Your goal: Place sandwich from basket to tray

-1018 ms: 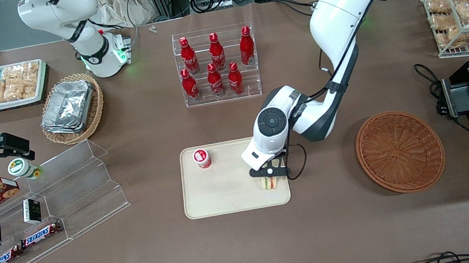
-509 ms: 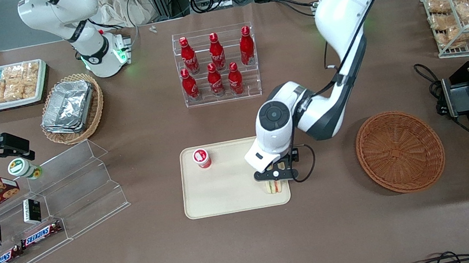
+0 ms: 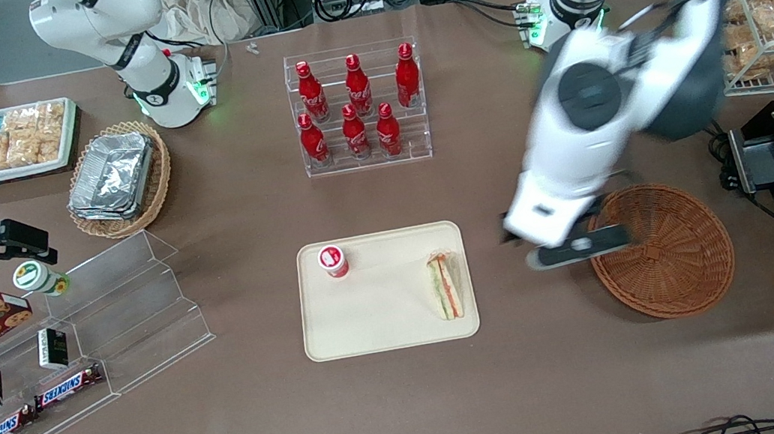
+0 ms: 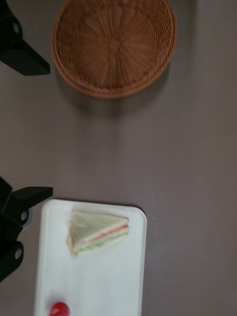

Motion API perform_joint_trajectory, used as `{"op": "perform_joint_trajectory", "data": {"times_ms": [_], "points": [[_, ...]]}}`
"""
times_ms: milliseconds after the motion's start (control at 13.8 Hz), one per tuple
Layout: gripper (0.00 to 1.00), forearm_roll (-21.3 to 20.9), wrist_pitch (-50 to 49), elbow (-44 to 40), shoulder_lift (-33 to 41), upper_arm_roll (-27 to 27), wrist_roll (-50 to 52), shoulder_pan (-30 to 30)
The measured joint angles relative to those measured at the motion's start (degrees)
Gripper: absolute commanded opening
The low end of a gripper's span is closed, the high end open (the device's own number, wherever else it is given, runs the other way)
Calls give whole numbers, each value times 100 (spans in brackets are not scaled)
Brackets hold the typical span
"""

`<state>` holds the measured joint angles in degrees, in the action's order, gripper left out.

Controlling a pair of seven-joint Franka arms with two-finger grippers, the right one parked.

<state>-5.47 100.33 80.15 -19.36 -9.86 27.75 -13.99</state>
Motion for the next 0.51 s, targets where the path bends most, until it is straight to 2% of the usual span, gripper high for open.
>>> {"op": "perform_joint_trajectory", "data": {"times_ms": [509], "points": [[100,273,-1364,44,766,34,-2586,1630]]}}
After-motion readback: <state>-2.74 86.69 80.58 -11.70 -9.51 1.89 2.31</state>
